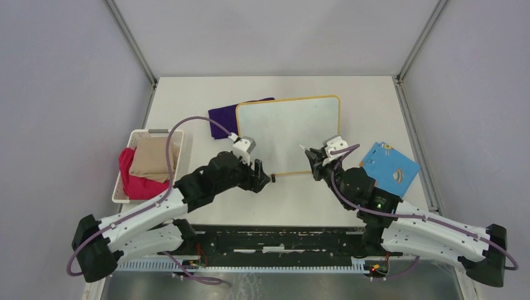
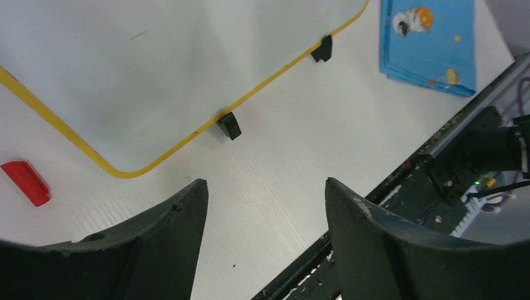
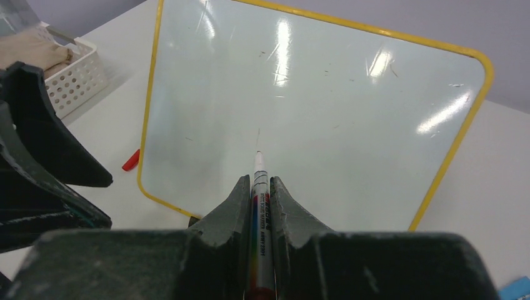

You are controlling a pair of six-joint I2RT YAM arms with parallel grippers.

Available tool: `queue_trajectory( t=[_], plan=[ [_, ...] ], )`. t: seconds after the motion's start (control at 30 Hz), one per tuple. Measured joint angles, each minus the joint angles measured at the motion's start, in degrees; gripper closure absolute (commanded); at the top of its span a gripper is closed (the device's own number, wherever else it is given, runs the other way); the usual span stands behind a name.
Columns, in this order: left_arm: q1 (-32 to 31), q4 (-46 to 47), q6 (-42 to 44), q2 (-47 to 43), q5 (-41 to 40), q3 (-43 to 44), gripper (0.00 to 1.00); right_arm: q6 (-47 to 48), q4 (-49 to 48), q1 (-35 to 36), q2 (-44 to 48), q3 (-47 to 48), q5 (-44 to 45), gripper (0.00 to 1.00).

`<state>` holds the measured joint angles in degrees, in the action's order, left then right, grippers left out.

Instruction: Write a sentence on the whiteboard

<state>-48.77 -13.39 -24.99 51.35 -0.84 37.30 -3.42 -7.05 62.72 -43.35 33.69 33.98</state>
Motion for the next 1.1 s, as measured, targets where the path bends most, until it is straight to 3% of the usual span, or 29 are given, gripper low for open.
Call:
queue_trajectory(
  t=[0.1,0.27,0.37,0.43,0.47,0.53,0.7,0.87,1.1],
  plan=[
    [-4.1,1.0,-1.4,5.8,-6.2,0.0,0.28,0.0,1.5,-0.1,2.2,-0.5,1.5,1.00],
    [-5.6,0.0,-3.0,9.4,-15.2,0.0,0.18,0.1,3.3,-0.1,4.4,-0.5,1.8,1.00],
    [-1.0,-0.2,-3.1,6.9,-15.7,0.2,0.13,0.3,4.3,-0.2,4.9,-0.5,0.7,1.00],
    [4.4,-0.8,-3.1,3.8,-14.9,0.4,0.02,0.6,4.6,-0.2,5.3,-0.5,-0.6,1.00],
    [6.8,-1.4,-3.0,2.2,-14.5,0.7,0.01,0.8,4.6,-0.2,5.5,-0.5,-1.1,1.00],
    [10.0,-4.4,-3.0,-0.5,-15.4,2.7,0.00,1.2,4.5,-0.2,5.9,-0.6,-2.4,1.00],
    [10.4,-15.7,-3.7,-0.7,-22.1,14.8,0.00,2.1,4.1,-0.2,6.4,-0.6,-5.0,1.00],
    [10.4,-26.6,-10.4,1.5,-35.3,27.4,0.00,3.4,4.1,-0.2,6.8,-0.6,-6.4,1.00],
    [9.3,-30.7,-13.2,-2.3,-44.3,23.1,0.00,4.4,4.1,-0.2,7.7,-0.5,-7.1,1.00]
  ],
)
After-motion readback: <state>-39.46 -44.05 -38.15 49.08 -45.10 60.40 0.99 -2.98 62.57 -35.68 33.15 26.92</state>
